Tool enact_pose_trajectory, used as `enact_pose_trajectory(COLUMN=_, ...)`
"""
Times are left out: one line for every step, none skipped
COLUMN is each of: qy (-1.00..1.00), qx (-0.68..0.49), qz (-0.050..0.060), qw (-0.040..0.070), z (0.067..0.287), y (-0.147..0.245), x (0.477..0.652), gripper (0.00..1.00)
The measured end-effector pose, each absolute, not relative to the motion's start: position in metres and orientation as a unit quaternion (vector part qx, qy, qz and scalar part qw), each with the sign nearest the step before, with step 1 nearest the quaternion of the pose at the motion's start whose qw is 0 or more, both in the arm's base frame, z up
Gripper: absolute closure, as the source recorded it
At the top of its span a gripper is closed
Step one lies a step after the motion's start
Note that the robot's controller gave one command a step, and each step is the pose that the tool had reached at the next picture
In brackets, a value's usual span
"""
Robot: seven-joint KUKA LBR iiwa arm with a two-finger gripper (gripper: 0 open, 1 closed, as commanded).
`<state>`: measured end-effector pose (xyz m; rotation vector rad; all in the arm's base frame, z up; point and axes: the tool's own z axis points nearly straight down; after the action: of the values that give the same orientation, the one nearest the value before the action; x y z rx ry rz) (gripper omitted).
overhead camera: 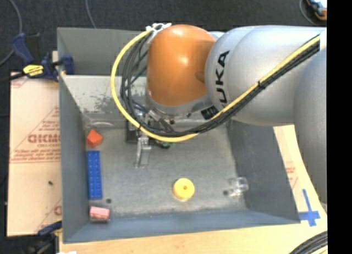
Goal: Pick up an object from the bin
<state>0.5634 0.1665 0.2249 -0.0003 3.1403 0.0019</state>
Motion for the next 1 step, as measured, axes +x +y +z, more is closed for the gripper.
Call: enact_pose_trajectory(qy=1.0, qx=0.007, qz=0.0, qw=-0.003, z=0.1878, y=0.1048, x=0.5581, gripper=0.0)
